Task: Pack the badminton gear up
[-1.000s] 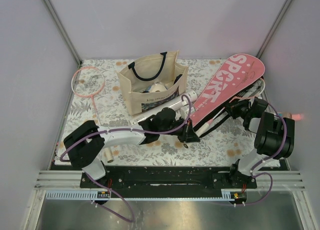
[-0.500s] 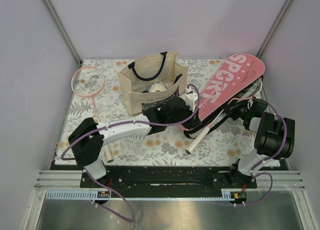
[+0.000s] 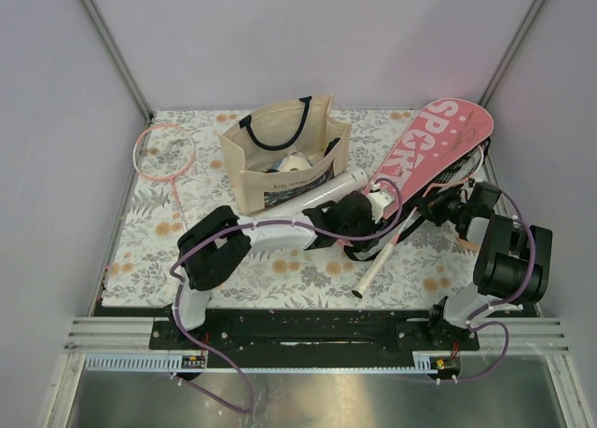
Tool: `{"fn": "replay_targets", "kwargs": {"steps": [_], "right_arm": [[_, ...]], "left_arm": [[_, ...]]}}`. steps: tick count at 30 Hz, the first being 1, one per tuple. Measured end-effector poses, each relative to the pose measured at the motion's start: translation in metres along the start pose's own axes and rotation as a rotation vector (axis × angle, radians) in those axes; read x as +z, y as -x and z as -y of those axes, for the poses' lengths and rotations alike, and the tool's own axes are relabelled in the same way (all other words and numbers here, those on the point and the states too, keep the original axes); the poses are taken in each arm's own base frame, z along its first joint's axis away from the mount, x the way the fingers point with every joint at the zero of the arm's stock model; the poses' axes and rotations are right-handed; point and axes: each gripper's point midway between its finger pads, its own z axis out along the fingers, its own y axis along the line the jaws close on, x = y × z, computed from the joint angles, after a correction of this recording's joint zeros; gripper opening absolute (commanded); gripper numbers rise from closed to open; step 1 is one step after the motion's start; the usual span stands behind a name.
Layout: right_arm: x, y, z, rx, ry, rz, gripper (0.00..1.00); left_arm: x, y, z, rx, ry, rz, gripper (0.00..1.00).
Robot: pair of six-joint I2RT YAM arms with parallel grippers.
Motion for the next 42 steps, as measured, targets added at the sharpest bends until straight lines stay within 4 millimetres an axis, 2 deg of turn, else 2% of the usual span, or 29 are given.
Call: {"fn": "replay_targets", "kwargs": {"steps": [8, 14, 15, 16, 19, 20, 21, 26, 30, 33, 38, 42], "right_arm": [[-0.002, -0.001, -0.003, -0.005, 0.009, -0.004, 0.0], [-0.004, -0.002, -0.008, -0.011, 0.02, -0.007, 0.0], [-0.004, -0.002, -0.008, -0.01, 0.02, -0.007, 0.0], [-0.004, -0.002, -0.008, -0.01, 0.02, -0.007, 0.0], [-0.004, -0.002, -0.008, -0.007, 0.021, -0.008, 0.0], [-0.004, -0.003, -0.008, -0.007, 0.023, -0.011, 0.0], [-0.004, -0.003, -0.008, -0.006, 0.026, -0.013, 0.0], [-0.005, -0.007, -0.011, 0.001, 0.055, -0.028, 0.0], [-0.005, -0.019, -0.004, 0.036, 0.075, -0.053, 0.0], [-0.006, -0.026, -0.001, 0.051, 0.087, -0.071, 0.0], [-0.006, -0.026, -0.004, 0.052, 0.101, -0.073, 0.0], [-0.006, -0.024, -0.005, 0.06, 0.102, -0.064, 0.0]], "left_arm": [[0.019, 0.0, -0.012, 0.033, 0.077, 0.008, 0.48], [0.021, 0.004, -0.024, 0.053, 0.142, 0.029, 0.49], [0.021, 0.006, -0.025, 0.056, 0.149, 0.035, 0.47], [0.021, 0.007, -0.026, 0.058, 0.155, 0.04, 0.39], [0.021, 0.009, -0.026, 0.065, 0.158, 0.05, 0.08], [0.022, 0.009, -0.025, 0.067, 0.155, 0.051, 0.02], [0.022, 0.009, -0.024, 0.069, 0.153, 0.051, 0.0], [0.02, 0.004, -0.02, 0.058, 0.131, 0.055, 0.0], [0.005, -0.005, -0.013, 0.041, 0.091, 0.044, 0.0], [-0.006, 0.003, -0.004, 0.035, 0.049, 0.058, 0.0], [-0.024, 0.024, 0.014, 0.028, -0.028, 0.104, 0.0], [-0.034, 0.031, 0.024, 0.021, -0.072, 0.118, 0.0]]}}
